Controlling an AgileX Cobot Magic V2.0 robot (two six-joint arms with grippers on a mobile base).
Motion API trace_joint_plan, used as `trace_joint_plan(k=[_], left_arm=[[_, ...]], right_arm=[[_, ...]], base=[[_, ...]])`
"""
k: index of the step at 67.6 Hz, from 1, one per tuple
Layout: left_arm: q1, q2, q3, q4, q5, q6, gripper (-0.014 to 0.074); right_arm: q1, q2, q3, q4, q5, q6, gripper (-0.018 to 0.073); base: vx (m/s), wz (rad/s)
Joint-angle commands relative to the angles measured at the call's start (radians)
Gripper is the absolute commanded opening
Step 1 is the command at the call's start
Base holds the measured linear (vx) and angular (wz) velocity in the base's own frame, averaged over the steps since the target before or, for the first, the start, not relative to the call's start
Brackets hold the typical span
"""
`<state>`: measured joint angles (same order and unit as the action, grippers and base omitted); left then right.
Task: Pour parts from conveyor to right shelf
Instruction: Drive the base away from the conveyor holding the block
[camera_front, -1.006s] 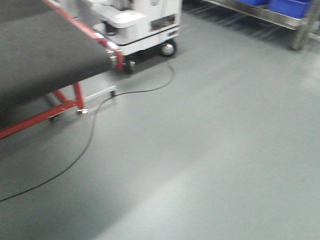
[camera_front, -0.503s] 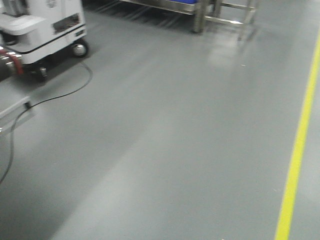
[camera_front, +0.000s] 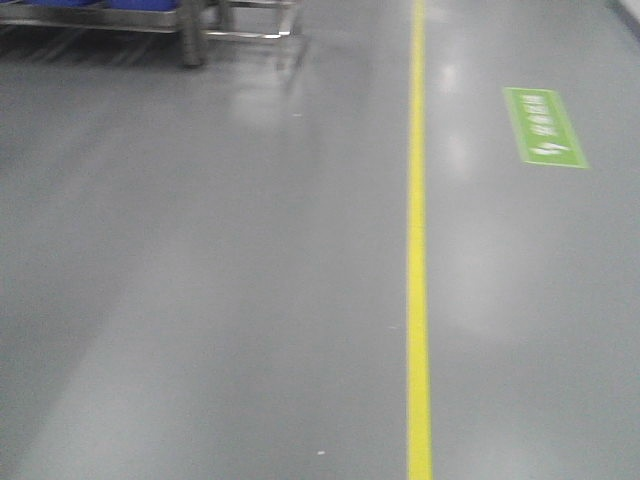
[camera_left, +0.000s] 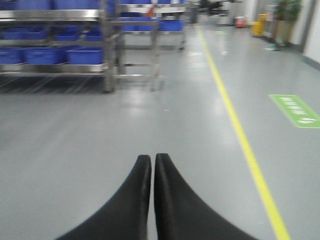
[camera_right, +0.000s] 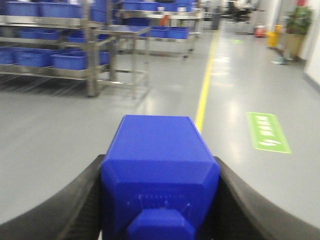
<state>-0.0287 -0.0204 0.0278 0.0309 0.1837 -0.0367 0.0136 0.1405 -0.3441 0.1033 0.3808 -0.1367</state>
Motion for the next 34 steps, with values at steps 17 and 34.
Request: trace_joint_plan(k=[17, 34], left_arm=[[-0.005, -0.003, -0.019, 0.0, -0.072, -0.007, -0.0006], [-0.005, -0.003, -0.019, 0.0, -0.072, -0.007, -0.0006]], right_arm=[[-0.006, 0.009, -0.025, 0.0, -0.081, -0.011, -0.0009], [-0.006, 0.009, -0.025, 0.0, -0.077, -0.011, -0.0009]], base=[[0.16, -0.76], [0.22, -0.37]])
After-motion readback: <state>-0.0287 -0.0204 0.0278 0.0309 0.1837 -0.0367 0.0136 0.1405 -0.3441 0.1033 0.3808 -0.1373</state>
